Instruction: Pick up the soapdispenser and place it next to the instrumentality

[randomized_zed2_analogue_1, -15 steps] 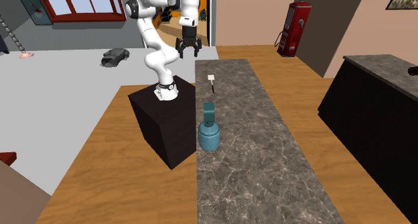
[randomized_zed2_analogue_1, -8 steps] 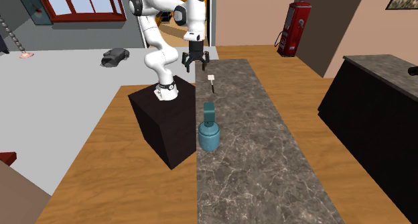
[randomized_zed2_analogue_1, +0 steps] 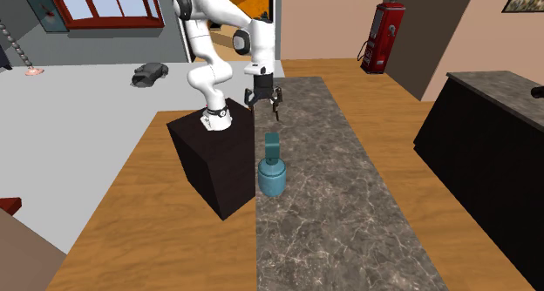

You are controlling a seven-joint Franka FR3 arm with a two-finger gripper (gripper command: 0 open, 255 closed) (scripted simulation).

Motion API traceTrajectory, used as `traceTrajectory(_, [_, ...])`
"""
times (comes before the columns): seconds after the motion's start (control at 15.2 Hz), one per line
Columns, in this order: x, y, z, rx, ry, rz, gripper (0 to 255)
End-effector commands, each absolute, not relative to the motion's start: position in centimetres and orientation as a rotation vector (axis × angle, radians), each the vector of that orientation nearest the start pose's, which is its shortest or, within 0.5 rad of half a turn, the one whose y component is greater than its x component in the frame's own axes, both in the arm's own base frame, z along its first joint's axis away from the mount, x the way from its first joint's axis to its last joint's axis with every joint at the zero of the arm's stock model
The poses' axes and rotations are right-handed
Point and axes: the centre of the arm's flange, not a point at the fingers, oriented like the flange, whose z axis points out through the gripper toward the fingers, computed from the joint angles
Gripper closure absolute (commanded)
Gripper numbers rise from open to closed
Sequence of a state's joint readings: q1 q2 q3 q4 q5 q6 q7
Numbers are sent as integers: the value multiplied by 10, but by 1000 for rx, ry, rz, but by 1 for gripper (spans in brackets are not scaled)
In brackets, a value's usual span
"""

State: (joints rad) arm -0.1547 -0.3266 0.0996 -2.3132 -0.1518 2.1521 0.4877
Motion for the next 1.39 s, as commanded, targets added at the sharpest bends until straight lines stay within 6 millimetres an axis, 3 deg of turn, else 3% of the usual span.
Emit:
traceTrajectory(0.0, [485,-39,473,-3136,832,-349,0])
traceTrajectory(0.46, [549,-76,430,-3034,1066,-451,0])
traceTrajectory(0.99, [560,-85,390,-3031,1073,-454,0])
traceTrajectory(1.32, [560,-85,390,-3031,1073,-454,0])
